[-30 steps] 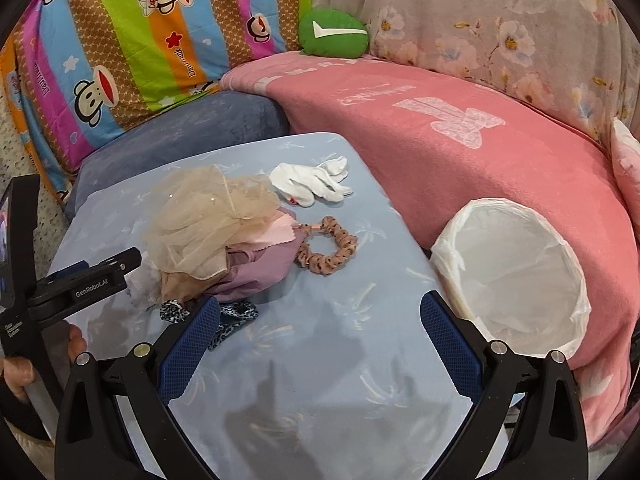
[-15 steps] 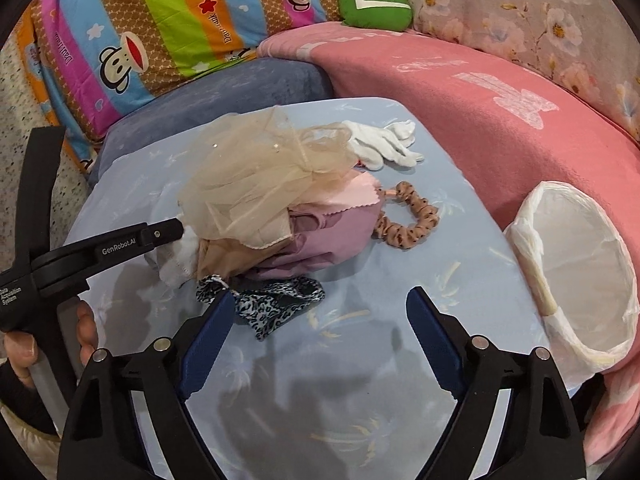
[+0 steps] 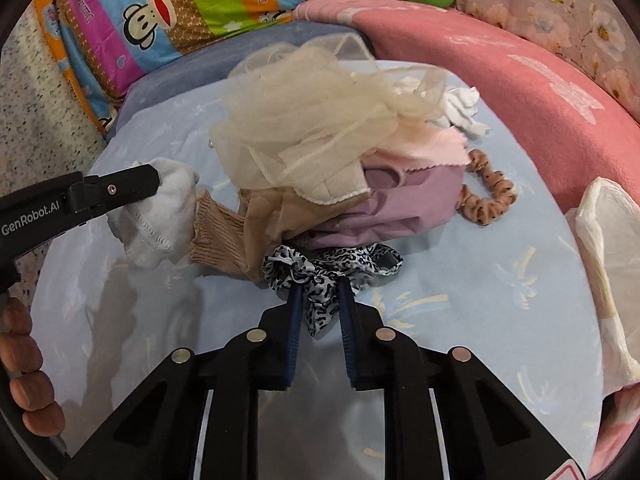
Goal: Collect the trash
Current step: 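Carry the sock and scrunchie with both tools over the white trash bin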
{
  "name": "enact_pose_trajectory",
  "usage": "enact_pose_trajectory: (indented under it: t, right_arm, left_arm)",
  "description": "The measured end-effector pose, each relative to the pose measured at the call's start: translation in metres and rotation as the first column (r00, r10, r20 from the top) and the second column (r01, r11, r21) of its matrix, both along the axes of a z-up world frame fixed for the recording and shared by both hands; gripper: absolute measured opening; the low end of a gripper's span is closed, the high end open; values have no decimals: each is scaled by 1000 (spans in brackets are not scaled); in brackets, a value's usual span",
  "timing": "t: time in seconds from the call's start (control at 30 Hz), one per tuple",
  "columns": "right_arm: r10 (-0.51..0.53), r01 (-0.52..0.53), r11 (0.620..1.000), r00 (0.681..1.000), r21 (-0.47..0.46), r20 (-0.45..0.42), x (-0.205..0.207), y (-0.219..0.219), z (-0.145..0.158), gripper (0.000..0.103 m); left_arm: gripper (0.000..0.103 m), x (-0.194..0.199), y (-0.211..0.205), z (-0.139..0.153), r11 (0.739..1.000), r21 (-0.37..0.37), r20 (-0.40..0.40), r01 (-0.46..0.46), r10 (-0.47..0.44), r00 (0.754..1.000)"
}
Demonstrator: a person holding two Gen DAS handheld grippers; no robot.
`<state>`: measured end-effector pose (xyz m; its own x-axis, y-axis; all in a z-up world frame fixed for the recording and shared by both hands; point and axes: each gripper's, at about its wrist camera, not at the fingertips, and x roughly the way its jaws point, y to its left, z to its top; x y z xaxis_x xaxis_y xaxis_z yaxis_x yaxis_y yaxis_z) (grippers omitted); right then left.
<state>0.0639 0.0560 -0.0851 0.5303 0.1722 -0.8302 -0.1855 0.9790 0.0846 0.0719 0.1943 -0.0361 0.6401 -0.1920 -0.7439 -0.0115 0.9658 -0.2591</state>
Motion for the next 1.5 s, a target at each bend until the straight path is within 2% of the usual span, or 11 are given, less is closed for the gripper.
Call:
enact_pose_trajectory:
  t: [0.37, 0.67, 0.87, 1.1, 1.3, 1.5]
  right_arm:
    - [-108, 103, 994, 987, 45, 120, -32, -56, 58, 14]
    - [-243, 234, 970, 953, 70, 182, -50, -120, 87, 14]
    - [-334, 322, 942, 920, 94, 205, -65, -167, 98, 14]
    - [-431, 416, 902, 875, 113, 219, -81, -223, 102, 14]
    - [-497, 479, 868, 840, 132, 218, -92, -267, 99, 14]
    - [-550, 529, 835, 808, 150, 210, -96, -303, 94, 15]
  left_arm:
    - [21, -20, -40, 39, 997, 0, 98, 80, -80, 992]
    - [21, -27, -104, 61, 975, 0, 154, 224, -221, 963]
    - [21, -31, -156, 69, 941, 18, 170, 337, -335, 927]
    - [21, -33, -215, 76, 891, 27, 191, 453, -449, 873]
    - [21, -37, -261, 78, 851, 44, 189, 524, -522, 832]
    - [21, -36, -297, 73, 818, 57, 171, 572, -573, 802]
